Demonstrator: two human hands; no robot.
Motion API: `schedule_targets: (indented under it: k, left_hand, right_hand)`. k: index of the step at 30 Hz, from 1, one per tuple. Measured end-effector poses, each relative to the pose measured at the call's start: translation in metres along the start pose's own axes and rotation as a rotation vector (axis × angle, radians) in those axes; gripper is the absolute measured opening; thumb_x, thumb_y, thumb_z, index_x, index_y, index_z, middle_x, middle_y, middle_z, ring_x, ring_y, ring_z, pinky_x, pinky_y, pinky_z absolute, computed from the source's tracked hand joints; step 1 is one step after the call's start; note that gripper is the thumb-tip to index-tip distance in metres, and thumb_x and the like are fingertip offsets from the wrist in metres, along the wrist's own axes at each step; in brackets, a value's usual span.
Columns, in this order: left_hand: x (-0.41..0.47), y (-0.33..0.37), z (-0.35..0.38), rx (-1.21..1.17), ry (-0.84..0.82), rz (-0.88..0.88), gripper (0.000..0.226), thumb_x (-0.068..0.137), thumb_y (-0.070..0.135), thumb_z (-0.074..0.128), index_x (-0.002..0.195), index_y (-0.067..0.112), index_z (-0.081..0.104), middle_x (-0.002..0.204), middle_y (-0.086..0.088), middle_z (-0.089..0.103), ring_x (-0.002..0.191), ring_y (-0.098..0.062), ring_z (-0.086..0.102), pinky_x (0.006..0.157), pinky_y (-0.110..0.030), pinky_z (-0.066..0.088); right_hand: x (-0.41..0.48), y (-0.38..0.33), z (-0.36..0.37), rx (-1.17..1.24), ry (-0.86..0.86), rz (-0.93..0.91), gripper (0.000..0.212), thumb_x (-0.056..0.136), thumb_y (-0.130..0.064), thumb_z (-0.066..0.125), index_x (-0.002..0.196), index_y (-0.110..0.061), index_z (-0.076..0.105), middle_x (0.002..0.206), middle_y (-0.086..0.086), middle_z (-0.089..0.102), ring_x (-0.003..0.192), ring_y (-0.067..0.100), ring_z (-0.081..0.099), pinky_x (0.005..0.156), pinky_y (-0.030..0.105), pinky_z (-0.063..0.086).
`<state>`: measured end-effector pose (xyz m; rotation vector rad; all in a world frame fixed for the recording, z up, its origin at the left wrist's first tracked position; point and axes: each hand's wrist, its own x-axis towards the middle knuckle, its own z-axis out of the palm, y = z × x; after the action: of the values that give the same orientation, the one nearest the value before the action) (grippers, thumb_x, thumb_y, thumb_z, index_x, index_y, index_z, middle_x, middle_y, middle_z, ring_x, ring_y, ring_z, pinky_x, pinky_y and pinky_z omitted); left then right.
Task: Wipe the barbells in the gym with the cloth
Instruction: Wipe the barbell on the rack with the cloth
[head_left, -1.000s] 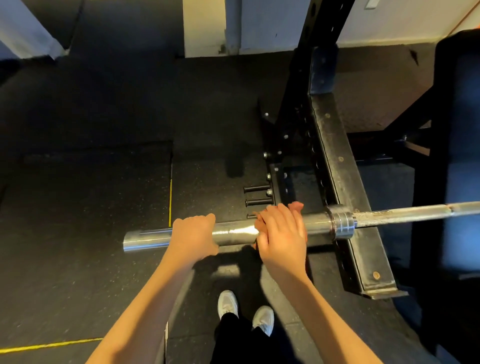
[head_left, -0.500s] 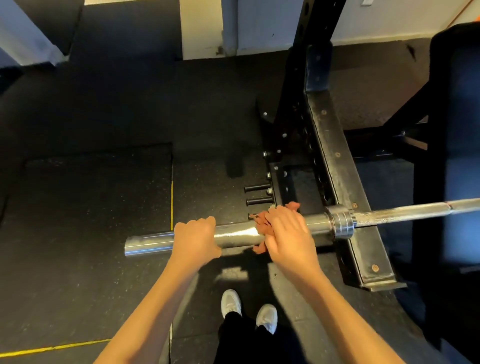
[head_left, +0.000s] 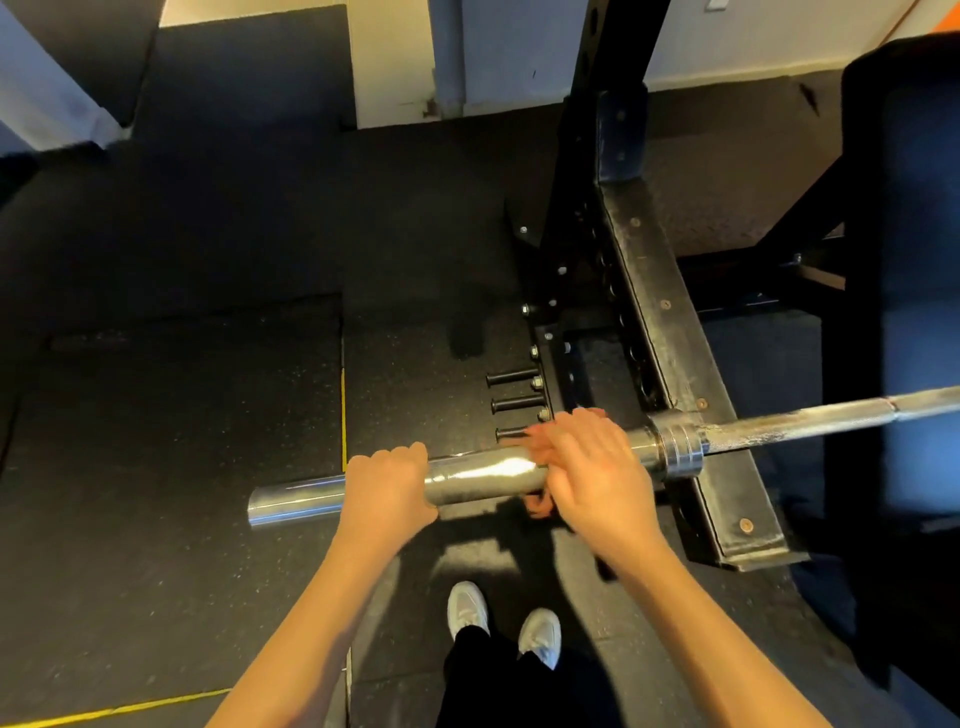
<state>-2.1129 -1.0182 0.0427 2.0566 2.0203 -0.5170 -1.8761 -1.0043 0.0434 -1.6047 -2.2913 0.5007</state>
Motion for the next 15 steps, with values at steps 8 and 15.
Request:
schedule_targets:
  k: [8,15]
  left_hand:
    - [0.012,-0.008,-0.005,-0.153,-0.229,0.042,0.059,0.073,0.054,0.070,0.119,0.022,0.051,0.114,-0.002,0.065,0.101,-0.024,0.062,0.081,-0.034,0.049]
    - [-0.002,0.001,0.006,-0.046,-0.018,0.008,0.041,0.078,0.051,0.065,0.105,0.023,0.052,0.098,0.004,0.065,0.088,-0.019,0.064,0.066,-0.030,0.037]
  right_hand:
    - [0.006,-0.035,0.017,-0.081,0.061,0.238,0.024,0.094,-0.029,0.047,0.096,-0.017,0.067,0.099,-0.002,0.060,0.105,0.020,0.052,0.104,0.040,0.036]
    - [-0.002,0.015,-0.017,-0.027,0.012,0.093,0.010,0.084,-0.016,0.059,0.089,-0.025,0.060,0.087,-0.014,0.049,0.091,0.015,0.052,0.083,0.026,0.034]
